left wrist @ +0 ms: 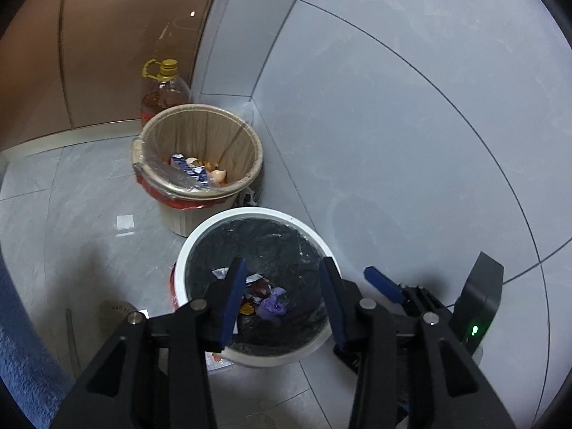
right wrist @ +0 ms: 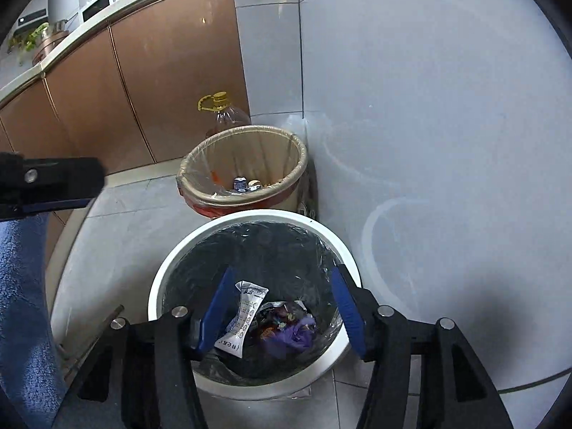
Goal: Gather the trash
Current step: 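Open the left tool over the bin to drop the milk carton, then return both open tools to the remaining wrappers on the towel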
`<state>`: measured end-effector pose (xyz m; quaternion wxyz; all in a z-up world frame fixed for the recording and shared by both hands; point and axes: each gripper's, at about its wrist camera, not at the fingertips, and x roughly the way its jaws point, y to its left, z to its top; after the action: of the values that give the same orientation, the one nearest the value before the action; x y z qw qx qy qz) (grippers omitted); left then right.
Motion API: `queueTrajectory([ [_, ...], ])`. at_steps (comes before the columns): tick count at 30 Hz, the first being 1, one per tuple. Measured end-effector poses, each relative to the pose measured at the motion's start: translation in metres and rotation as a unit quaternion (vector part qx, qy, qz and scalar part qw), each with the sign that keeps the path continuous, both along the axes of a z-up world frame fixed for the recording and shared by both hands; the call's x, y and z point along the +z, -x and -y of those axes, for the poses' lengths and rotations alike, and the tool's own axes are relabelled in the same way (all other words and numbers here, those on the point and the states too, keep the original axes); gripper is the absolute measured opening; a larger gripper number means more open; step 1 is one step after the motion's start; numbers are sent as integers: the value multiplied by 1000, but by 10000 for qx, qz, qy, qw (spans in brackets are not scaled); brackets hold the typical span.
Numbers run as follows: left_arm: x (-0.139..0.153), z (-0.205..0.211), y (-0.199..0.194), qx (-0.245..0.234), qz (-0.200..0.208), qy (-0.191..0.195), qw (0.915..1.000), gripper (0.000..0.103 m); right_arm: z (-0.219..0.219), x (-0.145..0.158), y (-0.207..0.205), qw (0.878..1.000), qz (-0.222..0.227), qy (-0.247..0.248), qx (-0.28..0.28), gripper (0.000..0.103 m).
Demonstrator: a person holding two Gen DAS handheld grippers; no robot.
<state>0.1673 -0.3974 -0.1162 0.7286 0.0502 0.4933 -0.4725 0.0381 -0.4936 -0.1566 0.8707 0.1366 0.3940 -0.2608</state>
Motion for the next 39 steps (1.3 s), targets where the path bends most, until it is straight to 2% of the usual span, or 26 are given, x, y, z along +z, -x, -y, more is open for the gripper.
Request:
queueTrajectory([
  [4,10,-23,0,197,-4,137,9997,41,-4,6,1,10000,74,-30,-13,57],
  [9,41,-56,13,446,326,316,9980,41,-21,28,-1,9993,296,72,212,57],
  [12,61,-78,22,574,523,399,9962,41,-38,52,2,9978,510,184,377,57],
  [15,81,-105,34,765,733,498,9931,46,-56,76,5,9955,725,300,539,57],
  [19,99,-145,52,945,921,597,9895,46,-85,107,11,9905,1020,420,821,57],
  [23,114,-190,72,1134,1162,636,9847,46,-115,131,14,9841,1227,508,1176,57],
  [28,132,-254,97,1467,1597,582,9745,46,-159,160,18,9736,1451,592,1661,57],
  [32,142,-290,112,1717,1811,633,9663,47,-186,175,16,9666,1538,611,1958,57],
  [39,154,-331,139,1889,2007,790,9580,47,-224,199,29,9561,1667,773,2281,57],
])
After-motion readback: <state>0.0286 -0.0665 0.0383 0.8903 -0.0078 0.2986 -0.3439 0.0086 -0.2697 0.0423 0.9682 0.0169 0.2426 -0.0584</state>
